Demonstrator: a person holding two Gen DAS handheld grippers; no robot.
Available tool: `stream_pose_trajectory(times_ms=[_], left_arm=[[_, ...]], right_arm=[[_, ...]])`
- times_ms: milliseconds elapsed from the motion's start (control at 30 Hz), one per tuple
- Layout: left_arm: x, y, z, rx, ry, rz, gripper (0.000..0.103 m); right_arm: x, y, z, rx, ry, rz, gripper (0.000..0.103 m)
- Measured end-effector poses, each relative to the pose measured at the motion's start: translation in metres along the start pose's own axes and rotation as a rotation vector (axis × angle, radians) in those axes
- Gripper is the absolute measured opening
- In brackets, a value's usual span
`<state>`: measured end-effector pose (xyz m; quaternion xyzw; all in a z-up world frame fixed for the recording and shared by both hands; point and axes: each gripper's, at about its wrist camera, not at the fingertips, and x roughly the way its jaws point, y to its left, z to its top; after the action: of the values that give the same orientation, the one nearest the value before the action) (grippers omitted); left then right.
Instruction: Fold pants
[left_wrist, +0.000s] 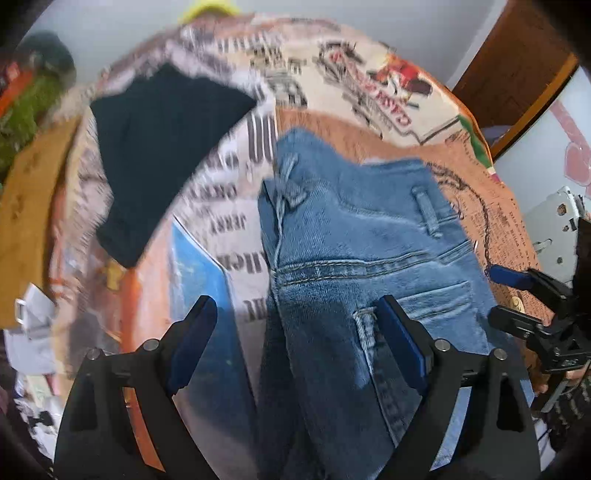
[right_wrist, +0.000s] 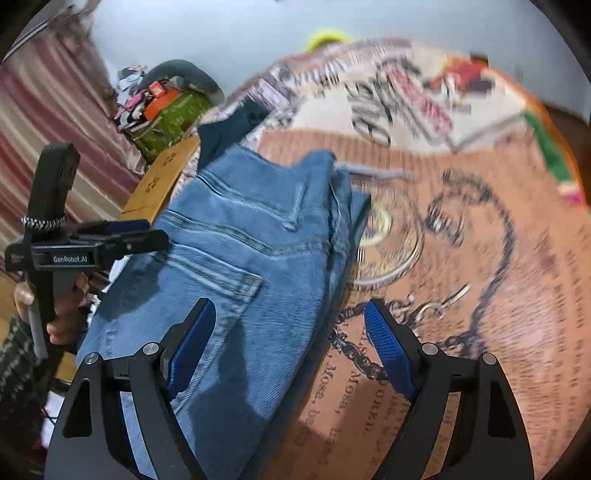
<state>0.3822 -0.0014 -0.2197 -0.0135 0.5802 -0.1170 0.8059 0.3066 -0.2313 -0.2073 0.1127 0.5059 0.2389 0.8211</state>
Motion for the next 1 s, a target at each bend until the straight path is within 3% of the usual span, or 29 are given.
stream_pose_trajectory(times_ms=[233, 300, 367, 400, 433, 500, 600, 800, 1000], left_arm=[[0.023, 0.012, 0.006, -0.069, 0.088, -0.145, 0.089], [0.027, 0.013, 0.008, -0.08, 0.097, -0.182, 0.087], [0.028, 0.013, 0.009, -0.084, 0.097, -0.215, 0.078], [0.028, 0.011, 0.009, -0.084, 0.096, -0.235, 0.074], [0.028, 0.009, 0.009, -0.086, 0.098, -0.255, 0.063], [0.026, 0.007, 0.009, -0.087, 0.092, -0.256, 0.059], [0.012, -0.003, 0.007, -0.043, 0.053, -0.224, 0.05], [-0.023, -0.006, 0.004, -0.013, -0.038, -0.207, 0.037], [-0.098, 0.009, 0.002, 0.012, -0.224, -0.183, 0.035]], right_arm=[[0.032, -0.014, 0.002, 0.107, 0.07, 0.147, 0.083], [0.037, -0.011, 0.005, 0.099, 0.076, 0.172, 0.082], [0.042, -0.008, 0.007, 0.093, 0.081, 0.183, 0.081], [0.044, -0.006, 0.009, 0.086, 0.088, 0.191, 0.077], [0.046, -0.005, 0.011, 0.085, 0.095, 0.198, 0.074], [0.046, -0.007, 0.015, 0.095, 0.115, 0.21, 0.055], [0.042, -0.011, 0.022, 0.122, 0.13, 0.21, 0.031], [0.016, 0.015, 0.034, 0.013, 0.067, 0.156, 0.023], [-0.021, 0.059, 0.065, -0.104, -0.078, 0.146, 0.02]])
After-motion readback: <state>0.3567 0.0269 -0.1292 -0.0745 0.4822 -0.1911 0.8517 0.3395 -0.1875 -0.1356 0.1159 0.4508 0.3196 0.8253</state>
